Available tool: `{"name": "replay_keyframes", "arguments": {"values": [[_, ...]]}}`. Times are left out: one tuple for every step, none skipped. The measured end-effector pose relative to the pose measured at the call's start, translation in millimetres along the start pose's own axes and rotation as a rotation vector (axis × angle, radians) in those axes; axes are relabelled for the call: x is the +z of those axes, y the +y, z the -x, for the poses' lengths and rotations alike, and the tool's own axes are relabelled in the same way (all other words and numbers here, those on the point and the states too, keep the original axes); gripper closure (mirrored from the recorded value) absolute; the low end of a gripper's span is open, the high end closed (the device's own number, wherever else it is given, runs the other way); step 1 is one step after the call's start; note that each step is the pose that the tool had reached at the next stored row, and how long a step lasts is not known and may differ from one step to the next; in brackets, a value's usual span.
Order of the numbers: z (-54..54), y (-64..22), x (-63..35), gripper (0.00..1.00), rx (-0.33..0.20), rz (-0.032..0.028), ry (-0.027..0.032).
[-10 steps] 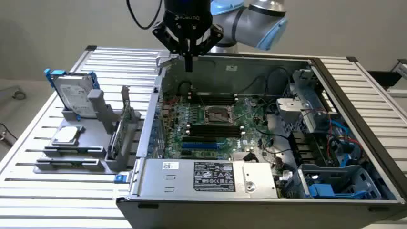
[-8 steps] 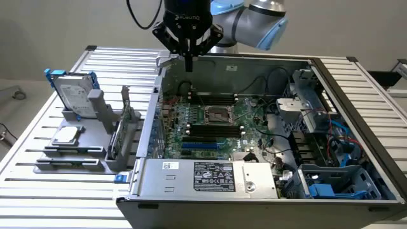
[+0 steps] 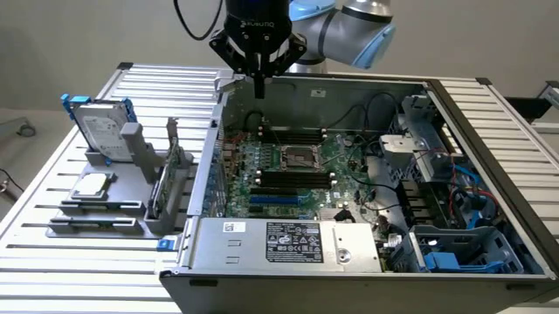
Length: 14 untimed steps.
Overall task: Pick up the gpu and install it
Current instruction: 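Reach for the gpu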
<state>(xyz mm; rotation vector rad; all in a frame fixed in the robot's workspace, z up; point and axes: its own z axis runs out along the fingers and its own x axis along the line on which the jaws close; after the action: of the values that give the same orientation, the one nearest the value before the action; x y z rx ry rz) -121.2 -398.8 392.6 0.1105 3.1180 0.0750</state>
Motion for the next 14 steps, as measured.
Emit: {"name": "replay_keyframes", "arguments": {"values": [[0.0,0.0,0.0,0.89,0.000,0.0000,0.0000],[0.0,0.0,0.0,0.89,0.000,0.0000,0.0000],[0.0,0.0,0.0,0.89,0.000,0.0000,0.0000],[0.0,0.0,0.0,0.89,0.000,0.0000,0.0000],[-0.5,0.2,0.0,0.89,0.000,-0.0001,0.0000],[-3.3,1.7,-0.1,0.89,0.000,-0.0002,0.0002],[-7.5,3.6,0.0,0.89,0.000,-0.0003,0.0001],[-12.1,5.6,0.1,0.89,0.000,-0.0001,0.0000],[-16.2,7.4,0.1,0.89,0.000,-0.0001,0.0000],[-20.5,9.2,0.2,0.89,0.000,0.0000,0.0000],[-25.0,10.7,0.3,0.89,0.000,0.0001,-0.0001],[-29.6,12.1,0.4,0.89,0.000,0.0000,-0.0001],[-34.2,13.4,0.4,0.89,0.000,-0.0001,0.0000],[-38.8,14.7,0.6,0.89,0.000,0.0000,0.0000]]}}
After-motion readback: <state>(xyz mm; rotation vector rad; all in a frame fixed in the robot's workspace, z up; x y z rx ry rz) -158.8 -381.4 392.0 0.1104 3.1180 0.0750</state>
